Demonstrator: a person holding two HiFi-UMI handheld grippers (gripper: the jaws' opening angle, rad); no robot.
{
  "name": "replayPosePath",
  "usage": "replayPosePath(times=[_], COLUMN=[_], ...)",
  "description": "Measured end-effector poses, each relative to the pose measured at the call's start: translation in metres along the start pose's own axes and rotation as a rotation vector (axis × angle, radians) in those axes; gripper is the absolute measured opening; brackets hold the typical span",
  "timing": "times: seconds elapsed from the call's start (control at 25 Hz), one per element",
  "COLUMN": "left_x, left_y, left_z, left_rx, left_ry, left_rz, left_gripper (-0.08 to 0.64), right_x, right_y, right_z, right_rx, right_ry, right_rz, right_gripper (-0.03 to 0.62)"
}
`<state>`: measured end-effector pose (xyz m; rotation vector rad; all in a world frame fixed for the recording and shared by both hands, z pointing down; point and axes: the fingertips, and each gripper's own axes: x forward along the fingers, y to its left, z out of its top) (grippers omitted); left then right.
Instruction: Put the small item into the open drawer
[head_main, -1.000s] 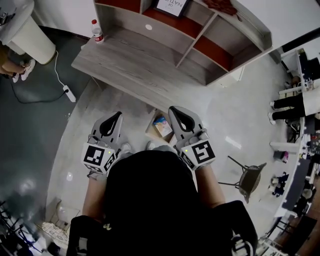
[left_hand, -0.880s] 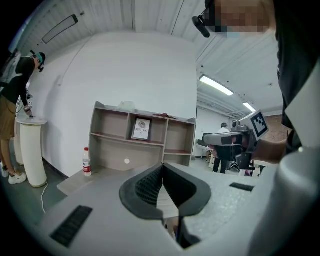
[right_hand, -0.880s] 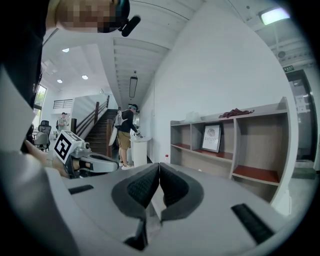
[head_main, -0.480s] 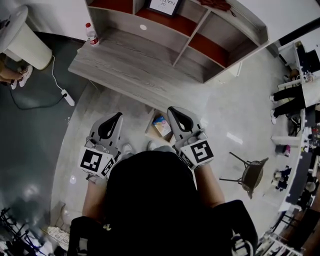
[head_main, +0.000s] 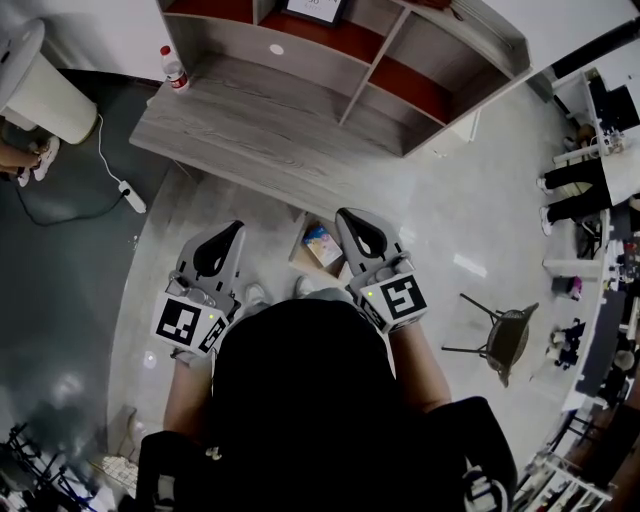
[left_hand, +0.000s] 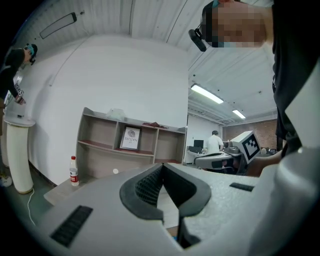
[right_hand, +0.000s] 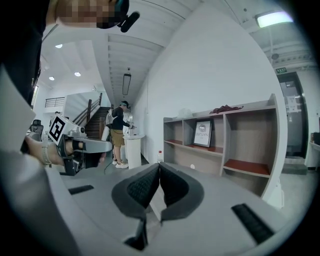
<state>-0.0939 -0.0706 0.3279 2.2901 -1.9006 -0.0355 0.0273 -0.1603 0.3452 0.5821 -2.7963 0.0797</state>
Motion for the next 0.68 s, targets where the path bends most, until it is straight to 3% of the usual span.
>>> replayPosePath(times=[0.68], left_x=[-0.009], left_y=[-0.013], left_z=[0.004], left_rx=[0.001], left_ry=[-0.001], left_rz=[-0.036], left_gripper=[0.002], right_x=[-0.004], right_y=[0.006], right_z=[-0.006], right_rx=[0.014], right_ry=[-0.003], right_rz=[-0.019], right_gripper=[0.012])
